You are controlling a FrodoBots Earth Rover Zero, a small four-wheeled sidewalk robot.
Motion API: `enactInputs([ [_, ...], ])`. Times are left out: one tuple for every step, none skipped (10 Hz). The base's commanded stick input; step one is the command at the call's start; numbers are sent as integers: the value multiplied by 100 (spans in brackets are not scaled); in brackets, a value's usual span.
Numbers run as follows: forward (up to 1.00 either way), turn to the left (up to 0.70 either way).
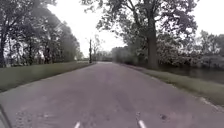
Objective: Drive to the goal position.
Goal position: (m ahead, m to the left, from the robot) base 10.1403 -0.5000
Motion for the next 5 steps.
enactInputs([
  [70, 0],
  [70, 0],
  [70, 0],
  [70, 0],
  [70, 0],
])
